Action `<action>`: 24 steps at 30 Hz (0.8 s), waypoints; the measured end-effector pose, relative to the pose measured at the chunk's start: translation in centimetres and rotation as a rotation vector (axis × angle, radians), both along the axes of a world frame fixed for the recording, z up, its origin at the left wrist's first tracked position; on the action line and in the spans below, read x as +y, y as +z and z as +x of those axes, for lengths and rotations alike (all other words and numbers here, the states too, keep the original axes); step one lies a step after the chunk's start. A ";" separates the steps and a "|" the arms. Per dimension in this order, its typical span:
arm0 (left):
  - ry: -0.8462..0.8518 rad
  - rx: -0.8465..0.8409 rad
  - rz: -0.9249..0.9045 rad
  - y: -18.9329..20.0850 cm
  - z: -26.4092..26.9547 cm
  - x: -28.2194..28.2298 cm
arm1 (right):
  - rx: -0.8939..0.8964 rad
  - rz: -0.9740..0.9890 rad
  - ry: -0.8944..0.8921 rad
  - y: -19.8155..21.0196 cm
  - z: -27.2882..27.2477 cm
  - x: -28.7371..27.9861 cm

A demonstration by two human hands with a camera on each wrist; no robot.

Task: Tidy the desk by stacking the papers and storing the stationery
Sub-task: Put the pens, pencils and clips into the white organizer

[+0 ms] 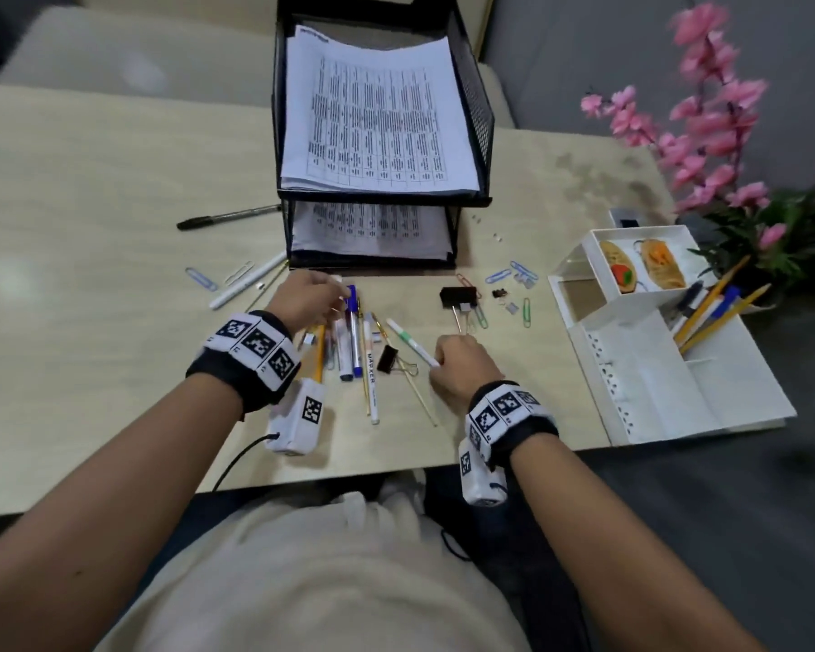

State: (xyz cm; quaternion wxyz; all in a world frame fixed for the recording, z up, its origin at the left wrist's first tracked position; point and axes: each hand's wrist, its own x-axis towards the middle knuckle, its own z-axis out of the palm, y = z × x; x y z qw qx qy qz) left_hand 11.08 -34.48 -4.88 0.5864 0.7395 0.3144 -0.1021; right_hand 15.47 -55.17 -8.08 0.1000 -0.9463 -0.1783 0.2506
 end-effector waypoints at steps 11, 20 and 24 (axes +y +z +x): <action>0.081 -0.047 -0.380 0.6 -1.1 -0.7 | 0.162 0.542 -0.027 4.8 -2.4 6.4; 0.344 -0.069 -0.388 -0.8 -2.3 2.7 | 0.134 0.037 -0.064 0.7 -6.1 5.3; 0.304 -0.053 -0.452 -0.7 -2.7 2.5 | 0.101 0.063 -0.191 0.8 -6.0 4.8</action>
